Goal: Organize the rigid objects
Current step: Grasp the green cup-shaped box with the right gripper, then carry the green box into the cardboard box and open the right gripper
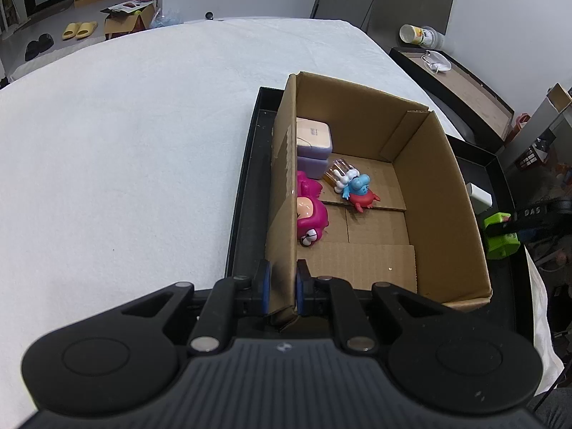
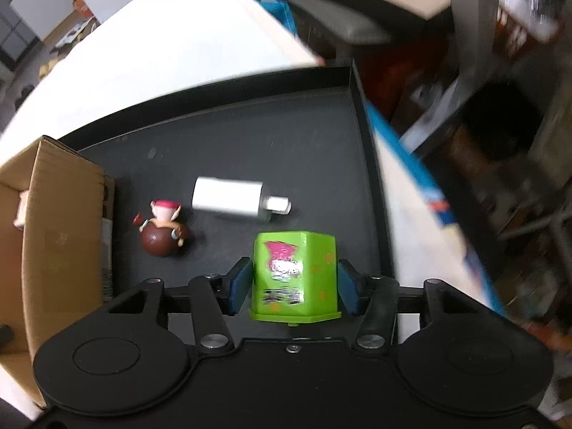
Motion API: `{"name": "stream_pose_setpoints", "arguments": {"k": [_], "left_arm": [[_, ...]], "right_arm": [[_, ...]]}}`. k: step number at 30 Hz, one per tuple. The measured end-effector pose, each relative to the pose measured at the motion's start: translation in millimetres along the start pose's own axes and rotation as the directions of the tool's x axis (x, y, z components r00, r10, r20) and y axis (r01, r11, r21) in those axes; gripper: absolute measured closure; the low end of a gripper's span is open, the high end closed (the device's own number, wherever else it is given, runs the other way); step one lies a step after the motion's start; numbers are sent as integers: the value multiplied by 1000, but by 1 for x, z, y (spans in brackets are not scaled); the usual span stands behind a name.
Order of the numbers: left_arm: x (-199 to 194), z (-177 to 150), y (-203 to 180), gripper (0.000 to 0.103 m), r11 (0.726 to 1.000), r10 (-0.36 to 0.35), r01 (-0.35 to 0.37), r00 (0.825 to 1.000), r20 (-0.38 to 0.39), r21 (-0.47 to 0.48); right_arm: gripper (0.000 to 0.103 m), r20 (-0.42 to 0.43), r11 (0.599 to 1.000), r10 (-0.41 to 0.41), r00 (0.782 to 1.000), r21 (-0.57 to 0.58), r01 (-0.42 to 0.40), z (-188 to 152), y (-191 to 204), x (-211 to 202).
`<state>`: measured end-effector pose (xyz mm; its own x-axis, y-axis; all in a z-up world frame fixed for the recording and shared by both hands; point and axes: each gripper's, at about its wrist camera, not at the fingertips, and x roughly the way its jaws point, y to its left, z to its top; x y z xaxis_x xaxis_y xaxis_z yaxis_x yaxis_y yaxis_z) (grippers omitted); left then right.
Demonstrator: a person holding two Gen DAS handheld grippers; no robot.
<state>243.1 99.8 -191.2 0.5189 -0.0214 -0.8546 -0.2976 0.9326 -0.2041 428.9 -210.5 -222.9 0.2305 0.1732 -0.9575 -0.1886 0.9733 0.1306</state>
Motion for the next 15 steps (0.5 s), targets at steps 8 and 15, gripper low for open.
{"name": "stream_pose_setpoints", "arguments": {"k": [8,15], "left_arm": [[0,0,-1,91,1000,0,0,1000,-1,3],[-1,0,-1,91,1000,-3,3,1000,-1,-1]], "right_arm": [[56,11,999,12,1000,45,-13,-10,-2,0],[56,38,1000,-4,999,17,4,-8,5,-15]]}}
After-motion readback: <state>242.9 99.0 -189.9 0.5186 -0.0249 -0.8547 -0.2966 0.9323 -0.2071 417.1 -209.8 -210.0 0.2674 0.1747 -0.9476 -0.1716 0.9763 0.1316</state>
